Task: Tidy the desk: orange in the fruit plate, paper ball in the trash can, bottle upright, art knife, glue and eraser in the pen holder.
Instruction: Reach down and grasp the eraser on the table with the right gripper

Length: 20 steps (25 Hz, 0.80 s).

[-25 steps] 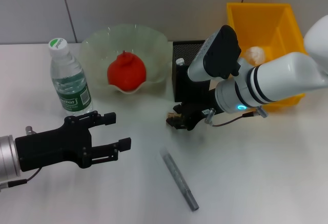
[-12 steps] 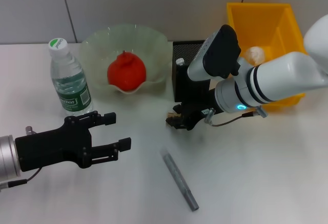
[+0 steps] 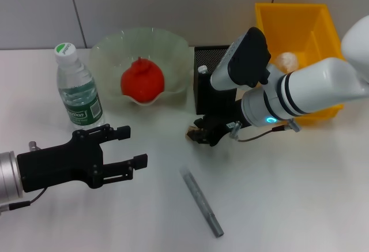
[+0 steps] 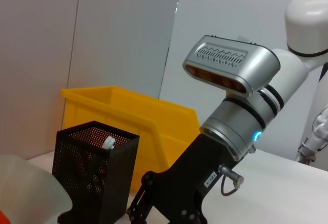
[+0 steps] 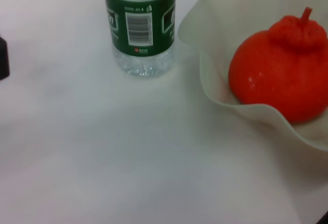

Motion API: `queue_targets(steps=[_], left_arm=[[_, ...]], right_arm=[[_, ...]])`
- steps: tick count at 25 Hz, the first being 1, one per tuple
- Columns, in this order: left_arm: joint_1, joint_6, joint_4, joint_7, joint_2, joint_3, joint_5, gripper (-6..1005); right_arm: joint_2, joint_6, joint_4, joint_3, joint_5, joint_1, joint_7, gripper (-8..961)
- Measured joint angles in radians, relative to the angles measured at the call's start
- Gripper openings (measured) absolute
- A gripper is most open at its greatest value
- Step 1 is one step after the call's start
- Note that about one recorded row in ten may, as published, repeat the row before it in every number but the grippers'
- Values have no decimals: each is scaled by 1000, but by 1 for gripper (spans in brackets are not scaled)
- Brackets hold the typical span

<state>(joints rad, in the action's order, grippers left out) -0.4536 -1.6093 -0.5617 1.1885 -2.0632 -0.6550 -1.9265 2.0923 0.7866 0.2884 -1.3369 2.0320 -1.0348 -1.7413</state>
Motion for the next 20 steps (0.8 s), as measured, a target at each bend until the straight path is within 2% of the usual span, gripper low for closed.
queue_targets(steps=[6, 12, 16, 20], left_arm=[[0, 0, -3, 0, 0, 0, 1, 795], [1, 0, -4, 2, 1, 0, 13, 795], [2, 0, -4, 3, 1, 0, 15, 795], [2, 0, 0, 3, -1, 0, 20, 795]], right_arm=[[-3, 74, 89, 10, -2, 16, -51, 288], [-12, 217, 295, 4, 6, 75, -165, 287], [-13, 238, 342, 7, 38, 89, -193, 287], [-11, 212, 325, 1, 106, 79, -226, 286]])
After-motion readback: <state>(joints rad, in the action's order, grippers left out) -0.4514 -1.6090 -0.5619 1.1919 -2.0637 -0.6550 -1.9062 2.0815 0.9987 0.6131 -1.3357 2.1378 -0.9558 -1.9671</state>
